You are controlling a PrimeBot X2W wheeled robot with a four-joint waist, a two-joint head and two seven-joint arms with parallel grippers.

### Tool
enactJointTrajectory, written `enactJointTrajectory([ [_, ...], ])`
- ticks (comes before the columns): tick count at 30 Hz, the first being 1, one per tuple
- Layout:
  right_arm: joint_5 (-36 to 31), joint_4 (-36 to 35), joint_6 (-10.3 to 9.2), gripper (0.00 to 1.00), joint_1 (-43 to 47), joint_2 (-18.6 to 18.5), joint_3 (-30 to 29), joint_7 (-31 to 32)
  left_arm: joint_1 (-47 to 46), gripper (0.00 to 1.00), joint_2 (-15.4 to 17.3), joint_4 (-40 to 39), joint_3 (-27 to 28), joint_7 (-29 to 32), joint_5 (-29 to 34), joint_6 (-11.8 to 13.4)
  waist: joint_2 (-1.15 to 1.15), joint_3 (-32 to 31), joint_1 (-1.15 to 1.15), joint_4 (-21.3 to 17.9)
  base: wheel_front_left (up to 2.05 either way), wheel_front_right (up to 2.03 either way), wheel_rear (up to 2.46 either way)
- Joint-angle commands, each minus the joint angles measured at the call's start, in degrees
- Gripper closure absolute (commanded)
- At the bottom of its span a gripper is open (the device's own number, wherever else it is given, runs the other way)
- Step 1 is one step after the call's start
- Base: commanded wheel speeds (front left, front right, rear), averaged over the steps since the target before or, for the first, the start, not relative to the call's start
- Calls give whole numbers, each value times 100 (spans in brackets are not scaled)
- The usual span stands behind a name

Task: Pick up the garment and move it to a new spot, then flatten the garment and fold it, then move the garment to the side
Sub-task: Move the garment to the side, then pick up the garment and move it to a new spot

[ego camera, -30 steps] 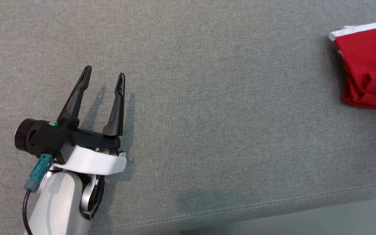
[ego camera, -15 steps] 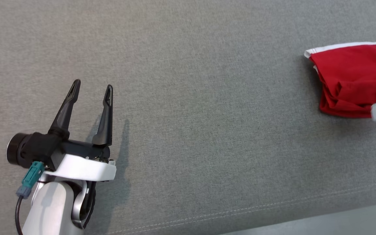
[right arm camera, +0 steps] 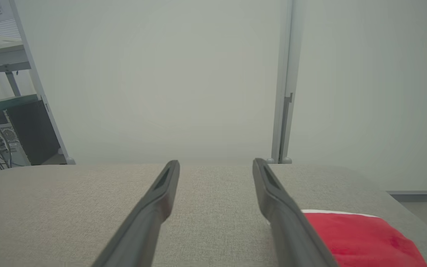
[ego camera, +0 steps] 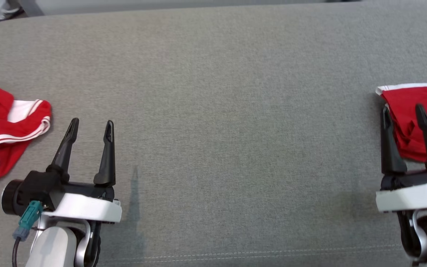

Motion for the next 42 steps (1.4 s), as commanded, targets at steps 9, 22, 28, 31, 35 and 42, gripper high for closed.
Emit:
enactJointTrajectory([
  [9, -164, -628, -17, 0, 1046, 198, -199, 313, 212, 0, 166, 94, 140, -30, -130, -12, 0, -479, 0, 312, 0, 0, 0],
  [22, -254, -883, -17, 0, 1691, 361, -277, 551, 659, 0, 265, 277, 118, 297, -293, -20, 0, -898, 0, 332, 0, 0, 0],
  [28, -284, -1004, -17, 0, 1837, 394, -281, 651, 773, 0, 277, 263, 98, 354, -349, -9, 0, -1023, 0, 426, 0, 0, 0],
  [31, -275, -1041, -17, 0, 1881, 401, -265, 698, 790, 0, 270, 259, 84, 355, -366, 4, 0, -1058, 0, 444, 0, 0, 0],
  [35, -273, -1056, -17, 0, 1912, 409, -260, 729, 799, 0, 261, 252, 79, 359, -387, 39, 0, -1097, 0, 426, 0, 0, 0],
  [42, -224, -1035, -17, 0, 1940, 425, -252, 745, 825, 0, 287, 251, 76, 416, -423, 84, 0, -1169, 0, 374, 0, 0, 0],
])
